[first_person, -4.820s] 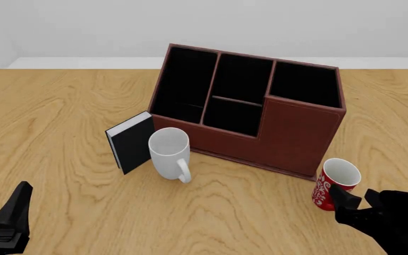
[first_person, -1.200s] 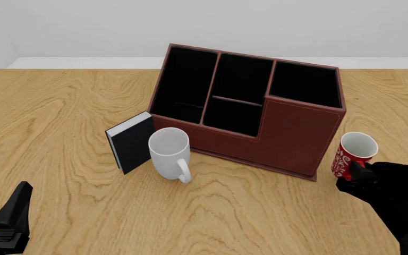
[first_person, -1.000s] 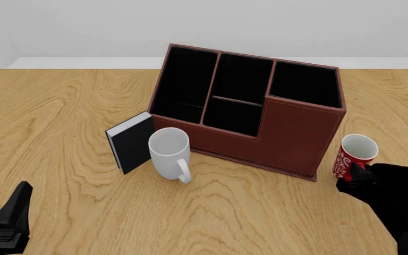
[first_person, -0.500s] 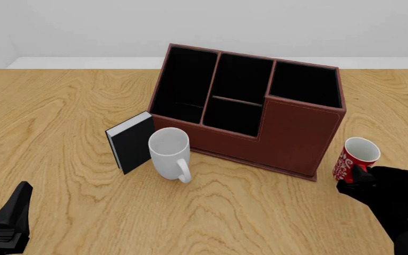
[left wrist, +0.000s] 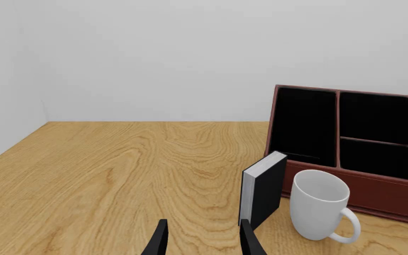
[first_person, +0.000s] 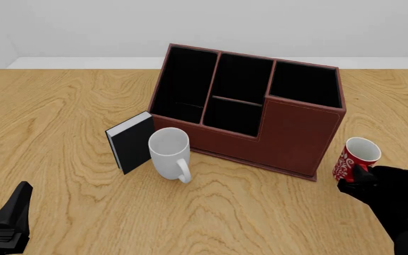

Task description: Pick up the red mug and place it to the right of the caddy.

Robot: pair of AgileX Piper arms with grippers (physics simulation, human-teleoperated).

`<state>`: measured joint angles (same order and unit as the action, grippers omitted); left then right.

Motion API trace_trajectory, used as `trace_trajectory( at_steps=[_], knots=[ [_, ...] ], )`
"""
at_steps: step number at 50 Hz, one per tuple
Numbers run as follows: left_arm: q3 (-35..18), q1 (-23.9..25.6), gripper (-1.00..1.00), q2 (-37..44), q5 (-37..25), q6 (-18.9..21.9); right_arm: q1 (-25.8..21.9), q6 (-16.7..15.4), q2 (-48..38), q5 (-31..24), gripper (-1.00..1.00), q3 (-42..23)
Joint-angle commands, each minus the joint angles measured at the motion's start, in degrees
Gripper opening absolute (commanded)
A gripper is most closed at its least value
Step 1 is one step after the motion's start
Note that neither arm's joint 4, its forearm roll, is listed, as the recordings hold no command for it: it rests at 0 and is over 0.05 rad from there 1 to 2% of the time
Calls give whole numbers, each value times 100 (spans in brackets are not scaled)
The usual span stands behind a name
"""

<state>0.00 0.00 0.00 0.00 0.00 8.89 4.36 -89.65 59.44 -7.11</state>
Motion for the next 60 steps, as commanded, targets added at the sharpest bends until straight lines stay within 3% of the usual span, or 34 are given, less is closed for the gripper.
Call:
trace_trajectory(
  at_steps=[1,2,10,35,42,53,60],
  knots=[
    [0,0,100,0,0,0,-42,184,-52,-69,-100,62],
    [0,0,100,0,0,0,-49,197,-49,-66,100,67],
    [0,0,100,0,0,0,-39,272,-339,261,100,128],
    [0,0,100,0,0,0,41,325,104,82,100,280],
    [0,0,100,0,0,0,99,390,1244,-519,100,487],
    [0,0,100,0,0,0,106,327,4021,-2863,100,449],
    [0,0,100,0,0,0,-24,374,4599,-3326,100,405]
  ],
)
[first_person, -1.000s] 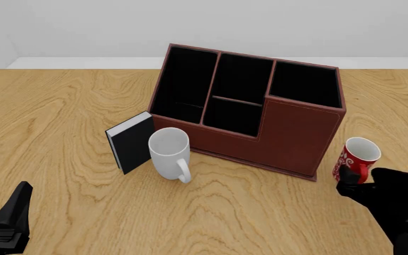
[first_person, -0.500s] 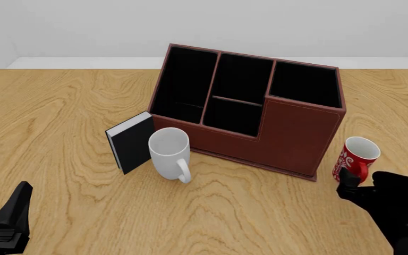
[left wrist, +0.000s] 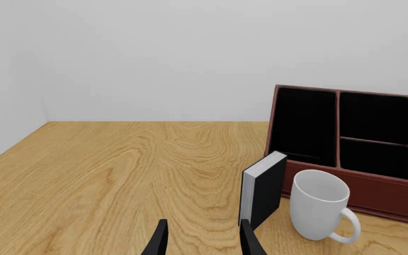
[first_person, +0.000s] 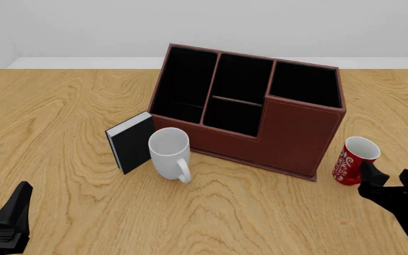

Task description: Pick up the red mug and place it to the right of the caddy.

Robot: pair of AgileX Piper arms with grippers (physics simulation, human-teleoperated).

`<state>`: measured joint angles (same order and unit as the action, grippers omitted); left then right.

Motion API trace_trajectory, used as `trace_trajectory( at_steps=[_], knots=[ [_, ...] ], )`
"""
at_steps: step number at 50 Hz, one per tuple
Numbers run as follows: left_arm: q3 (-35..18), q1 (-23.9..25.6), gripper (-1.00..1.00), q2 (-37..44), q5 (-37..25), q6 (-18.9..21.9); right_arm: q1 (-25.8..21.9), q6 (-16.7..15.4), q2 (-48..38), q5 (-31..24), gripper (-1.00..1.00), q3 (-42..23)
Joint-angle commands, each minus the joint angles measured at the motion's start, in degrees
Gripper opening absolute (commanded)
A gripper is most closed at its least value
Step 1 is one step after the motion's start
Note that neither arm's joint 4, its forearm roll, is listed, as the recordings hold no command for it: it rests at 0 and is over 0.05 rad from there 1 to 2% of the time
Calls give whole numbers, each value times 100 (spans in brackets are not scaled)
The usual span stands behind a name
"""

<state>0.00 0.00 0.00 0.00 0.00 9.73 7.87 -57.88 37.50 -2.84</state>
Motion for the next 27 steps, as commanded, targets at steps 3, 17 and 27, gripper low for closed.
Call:
trace_trajectory(
  at_steps=[3,17,27],
  knots=[
    [0,0,100,0,0,0,-175,-17,851,-484,100,48],
    [0,0,100,0,0,0,-335,58,-1154,1425,100,-106],
    [0,0,100,0,0,0,-224,420,-1597,2154,100,272]
  ],
)
